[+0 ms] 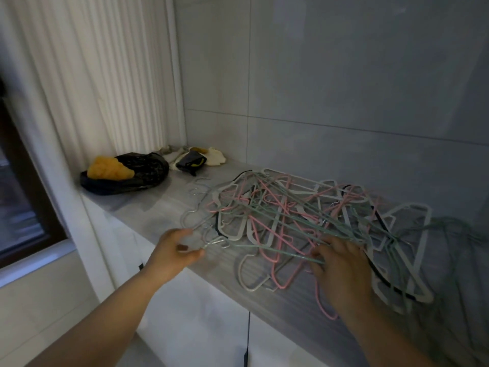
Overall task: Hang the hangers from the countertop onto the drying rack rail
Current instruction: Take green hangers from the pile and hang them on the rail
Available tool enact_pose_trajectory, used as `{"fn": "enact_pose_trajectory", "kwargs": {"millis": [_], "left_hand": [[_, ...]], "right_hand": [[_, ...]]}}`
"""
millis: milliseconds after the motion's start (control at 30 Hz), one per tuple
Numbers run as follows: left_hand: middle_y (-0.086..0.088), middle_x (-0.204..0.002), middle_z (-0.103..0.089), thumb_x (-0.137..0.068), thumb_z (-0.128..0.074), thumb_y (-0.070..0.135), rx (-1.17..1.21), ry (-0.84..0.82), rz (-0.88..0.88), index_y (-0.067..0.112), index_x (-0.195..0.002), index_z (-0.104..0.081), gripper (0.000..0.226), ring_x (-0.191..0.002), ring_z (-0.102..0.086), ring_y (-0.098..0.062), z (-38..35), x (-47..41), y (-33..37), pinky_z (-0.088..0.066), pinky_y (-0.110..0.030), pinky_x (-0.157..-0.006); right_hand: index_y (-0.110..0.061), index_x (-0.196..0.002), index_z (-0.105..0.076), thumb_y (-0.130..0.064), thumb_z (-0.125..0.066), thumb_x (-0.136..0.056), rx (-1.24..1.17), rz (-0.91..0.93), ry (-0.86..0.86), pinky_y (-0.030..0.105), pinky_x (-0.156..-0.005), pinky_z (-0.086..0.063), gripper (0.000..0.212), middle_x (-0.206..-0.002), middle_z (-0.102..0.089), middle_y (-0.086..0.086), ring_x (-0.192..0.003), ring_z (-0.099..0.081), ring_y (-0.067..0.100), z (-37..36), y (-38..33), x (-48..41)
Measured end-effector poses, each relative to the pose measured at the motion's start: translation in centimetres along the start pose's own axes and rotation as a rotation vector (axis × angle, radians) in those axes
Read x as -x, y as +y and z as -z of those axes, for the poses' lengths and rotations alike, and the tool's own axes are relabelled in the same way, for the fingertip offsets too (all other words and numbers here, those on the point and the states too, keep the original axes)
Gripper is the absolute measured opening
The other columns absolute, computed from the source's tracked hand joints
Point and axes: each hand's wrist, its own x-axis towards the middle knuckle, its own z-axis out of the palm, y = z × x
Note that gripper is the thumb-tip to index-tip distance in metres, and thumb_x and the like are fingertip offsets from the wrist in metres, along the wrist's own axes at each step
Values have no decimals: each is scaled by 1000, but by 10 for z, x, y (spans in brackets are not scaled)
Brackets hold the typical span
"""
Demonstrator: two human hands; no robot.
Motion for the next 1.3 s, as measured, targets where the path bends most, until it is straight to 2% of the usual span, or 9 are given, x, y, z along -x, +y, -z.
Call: {"fn": "enact_pose_trajectory", "kwargs": {"millis": [67,200,600,767,900,967,1067,1167,1300], "left_hand": [[-10,-137,-40,-84,-62,6,418,142,135,8,-138,-33,62,-109,-53,-25,3,9,-2,-40,-30,-88],[-21,-135,-44,-97,-37,14,1118,28,293,2,-130,-41,35,-109,-55,-31,2,32,6,-35,-36,-96],[-10,-112,-51,-100,-28,15,968,421,41,1,-127,-44,34,-111,-51,-23,46,49,41,-40,-32,-92],[1,-86,-57,-100,-25,23,881,656,-26,20,-81,-48,30,-78,-59,-12,99,66,42,-50,-27,-64],[3,-82,-57,-101,-23,22,745,830,-67,21,-76,-44,32,-72,-55,-11,143,103,38,-47,-27,-67],[2,-80,-57,-101,-24,20,699,895,-104,21,-75,-43,32,-71,-55,-12,166,128,36,-47,-27,-66],[0,-79,-56,-100,-26,16,639,950,-162,21,-74,-42,31,-69,-56,-12,195,171,31,-49,-23,-58],[1,-79,-57,-100,-28,15,532,985,-237,21,-75,-42,30,-66,-58,-11,224,223,24,-52,-14,-47],[-1,-77,-56,-100,-28,12,421,1046,-280,20,-75,-41,29,-49,-61,-2,274,316,9,-51,-12,-44]], "right_hand": [[-14,-58,-69,-15,-95,-30,-18,-48,-8,39,-52,-53,38,-74,-70,9,-63,-66,32,2,-11,1],[-12,-57,-67,-12,-94,-26,-52,-101,-4,39,-51,-53,40,-71,-69,10,-61,-65,33,4,-30,2],[-15,-63,-67,-12,-91,-31,-352,16,-85,28,-59,-50,40,-78,-68,10,-66,-65,31,0,-89,14],[-26,-89,-50,-44,-44,-80,-623,218,-102,28,-71,-38,21,-90,-65,3,-83,-44,15,3,-147,36],[-28,-105,-51,-50,-41,-76,-675,378,-391,22,-79,-47,37,-106,-65,0,-97,-52,13,41,-189,47],[-25,-135,-37,-51,-43,-84,-686,497,-548,26,-102,-35,58,-146,-34,-2,-129,-39,17,67,-208,51],[-39,-143,9,-52,-49,-88,-717,712,-819,26,-116,-6,81,-153,17,-17,-144,0,9,98,-227,60],[-51,-125,25,-67,-53,-76,-719,875,-831,28,-116,1,94,-145,24,-26,-143,7,7,135,-254,77],[-54,-117,29,-87,-17,-42,-834,1073,-749,24,-113,1,93,-135,25,-31,-143,5,7,194,-304,117]]}}
